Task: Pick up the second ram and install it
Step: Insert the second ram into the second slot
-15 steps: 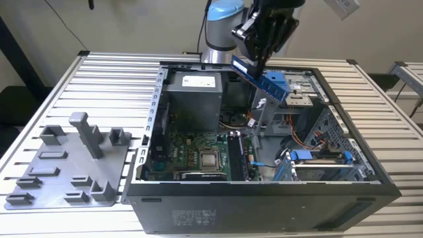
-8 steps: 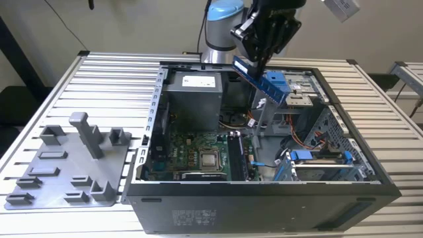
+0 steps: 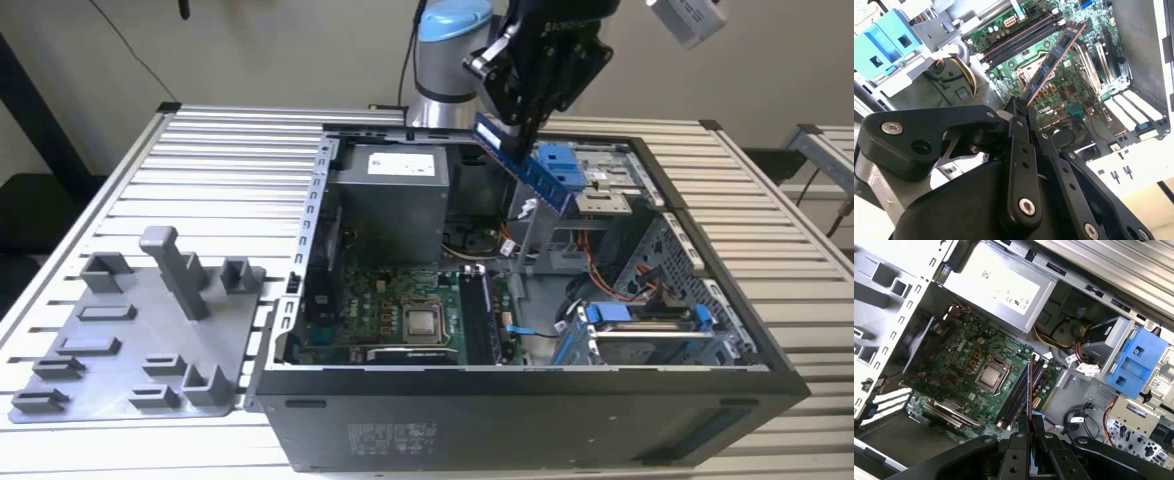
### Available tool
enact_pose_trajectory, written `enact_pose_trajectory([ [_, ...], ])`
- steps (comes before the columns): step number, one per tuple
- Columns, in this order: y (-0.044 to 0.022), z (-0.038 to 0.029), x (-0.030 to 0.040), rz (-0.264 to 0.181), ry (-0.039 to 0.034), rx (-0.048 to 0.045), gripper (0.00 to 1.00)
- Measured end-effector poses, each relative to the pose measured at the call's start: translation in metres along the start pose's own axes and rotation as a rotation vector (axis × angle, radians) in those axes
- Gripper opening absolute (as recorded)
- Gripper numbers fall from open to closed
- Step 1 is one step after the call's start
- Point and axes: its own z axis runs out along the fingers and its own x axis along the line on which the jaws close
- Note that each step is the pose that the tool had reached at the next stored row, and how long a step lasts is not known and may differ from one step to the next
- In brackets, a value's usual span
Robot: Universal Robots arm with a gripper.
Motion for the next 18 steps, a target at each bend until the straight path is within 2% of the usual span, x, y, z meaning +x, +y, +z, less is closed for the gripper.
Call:
enact_pose_trajectory([
  [8, -0.0003, 0.0007, 0.0001, 0.055, -0.0014, -0.0005, 0.14],
  [18, -0.0003, 0.0008, 0.0001, 0.057, -0.0016, -0.0006, 0.14],
])
